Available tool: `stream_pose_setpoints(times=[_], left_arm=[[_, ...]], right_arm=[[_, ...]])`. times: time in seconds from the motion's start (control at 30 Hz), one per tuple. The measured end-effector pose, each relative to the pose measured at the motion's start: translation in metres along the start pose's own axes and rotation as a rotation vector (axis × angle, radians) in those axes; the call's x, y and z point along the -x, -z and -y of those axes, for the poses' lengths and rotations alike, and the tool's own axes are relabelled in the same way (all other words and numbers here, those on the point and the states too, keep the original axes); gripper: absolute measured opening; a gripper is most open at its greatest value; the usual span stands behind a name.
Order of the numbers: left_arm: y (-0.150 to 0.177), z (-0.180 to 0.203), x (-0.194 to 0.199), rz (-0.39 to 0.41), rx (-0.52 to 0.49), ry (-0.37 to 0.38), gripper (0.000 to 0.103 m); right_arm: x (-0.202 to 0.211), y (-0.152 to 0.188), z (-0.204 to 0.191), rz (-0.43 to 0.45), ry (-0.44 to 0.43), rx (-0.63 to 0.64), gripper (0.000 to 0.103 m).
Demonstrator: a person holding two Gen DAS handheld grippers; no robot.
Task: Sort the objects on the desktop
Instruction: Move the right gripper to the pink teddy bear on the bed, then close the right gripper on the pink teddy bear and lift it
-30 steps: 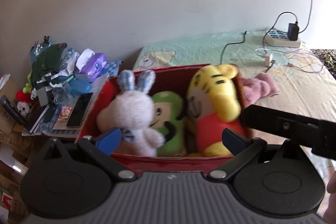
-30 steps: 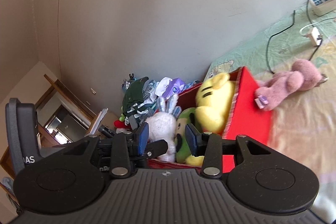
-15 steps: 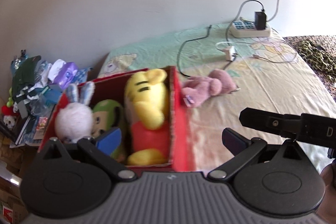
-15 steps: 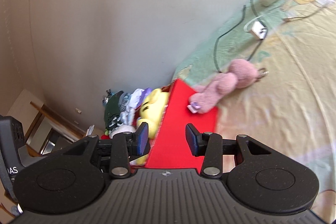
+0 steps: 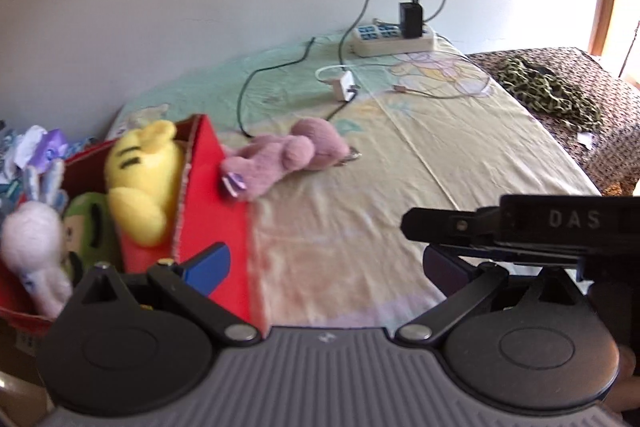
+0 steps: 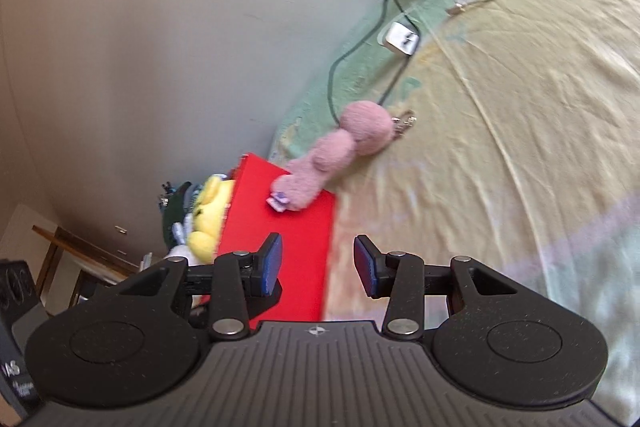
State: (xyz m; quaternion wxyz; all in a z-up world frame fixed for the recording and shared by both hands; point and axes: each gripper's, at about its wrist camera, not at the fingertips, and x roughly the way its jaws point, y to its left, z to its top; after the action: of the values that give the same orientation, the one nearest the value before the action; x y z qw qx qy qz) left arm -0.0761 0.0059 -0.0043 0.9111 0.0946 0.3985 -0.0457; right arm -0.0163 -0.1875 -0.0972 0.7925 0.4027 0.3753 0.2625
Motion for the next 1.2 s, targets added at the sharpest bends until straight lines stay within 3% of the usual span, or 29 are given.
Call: stream_pose_setpoints(times=[0.23, 0.6, 0.73, 0.97, 1.07, 1.1, 1.2], left_arm=[[0.008, 0.002, -0.020, 0.043, -0.023, 0.087, 0.102], [0.026, -0.006, -0.026, 0.050, -0.050, 0.185, 0.100], [0.030, -0.006, -0.034, 0.033, -0.079, 0.169, 0.097], [0.033, -0.001, -0.036, 0.030, -0.118, 0.194, 0.102], [0.033, -0.003, -0.038, 0.019, -0.115, 0.208, 0.102], [0.032, -0.004, -0.039, 0.015, -0.111, 0.212, 0.102], [0.029, -0.008, -0.040, 0.015, -0.098, 0.221, 0.102]], right_arm=[[-0.025, -0.029, 0.009, -0.066, -0.034, -0.060, 0.052], [-0.115, -0.071, 0.018, -0.206, -0.088, -0.200, 0.064], [-0.145, -0.075, 0.019, -0.273, -0.095, -0.220, 0.065], [-0.176, -0.078, 0.022, -0.299, -0.095, -0.265, 0.066], [-0.185, -0.074, 0.021, -0.317, -0.106, -0.259, 0.055], [-0.187, -0.073, 0.021, -0.325, -0.112, -0.259, 0.038], [-0.182, -0.072, 0.025, -0.332, -0.123, -0.270, 0.031]])
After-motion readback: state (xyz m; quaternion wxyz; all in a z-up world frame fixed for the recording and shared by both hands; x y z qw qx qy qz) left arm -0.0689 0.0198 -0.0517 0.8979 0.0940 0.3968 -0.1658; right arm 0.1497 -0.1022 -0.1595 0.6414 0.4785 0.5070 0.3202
